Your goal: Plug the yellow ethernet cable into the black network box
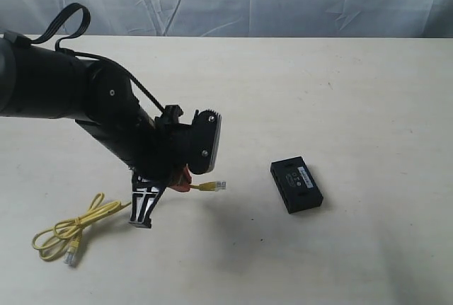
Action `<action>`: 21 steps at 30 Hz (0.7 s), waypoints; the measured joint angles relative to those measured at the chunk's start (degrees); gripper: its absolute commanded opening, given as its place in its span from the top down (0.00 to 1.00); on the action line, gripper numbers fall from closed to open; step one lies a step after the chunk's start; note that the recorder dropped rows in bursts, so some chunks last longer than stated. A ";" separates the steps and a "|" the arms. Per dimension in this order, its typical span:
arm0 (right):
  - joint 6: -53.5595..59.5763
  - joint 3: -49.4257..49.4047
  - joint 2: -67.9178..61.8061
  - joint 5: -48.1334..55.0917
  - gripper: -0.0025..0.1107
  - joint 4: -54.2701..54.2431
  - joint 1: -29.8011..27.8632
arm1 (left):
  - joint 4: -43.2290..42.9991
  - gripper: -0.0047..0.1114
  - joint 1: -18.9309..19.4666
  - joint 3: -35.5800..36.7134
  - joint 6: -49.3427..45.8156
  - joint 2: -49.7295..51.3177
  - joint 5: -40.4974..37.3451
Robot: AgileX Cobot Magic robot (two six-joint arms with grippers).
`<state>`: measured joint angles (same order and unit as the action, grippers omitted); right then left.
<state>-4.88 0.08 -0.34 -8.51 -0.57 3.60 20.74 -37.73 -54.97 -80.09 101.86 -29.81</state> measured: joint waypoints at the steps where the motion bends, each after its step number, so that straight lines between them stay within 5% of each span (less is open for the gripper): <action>1: 0.00 0.00 0.00 -0.95 0.99 0.00 0.00 | 0.00 0.96 0.00 0.00 0.00 0.00 0.00; 11: 0.00 2.35 -4.75 3.05 0.99 -6.66 0.00 | 3.36 0.96 0.00 0.00 0.03 0.00 1.20; 21: 0.12 25.26 -43.44 21.96 0.99 -8.76 0.00 | 4.50 0.96 0.00 0.00 0.15 0.00 1.76</action>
<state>-4.76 25.35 -43.78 13.45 -9.33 3.60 25.24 -37.73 -54.97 -79.94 101.86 -28.06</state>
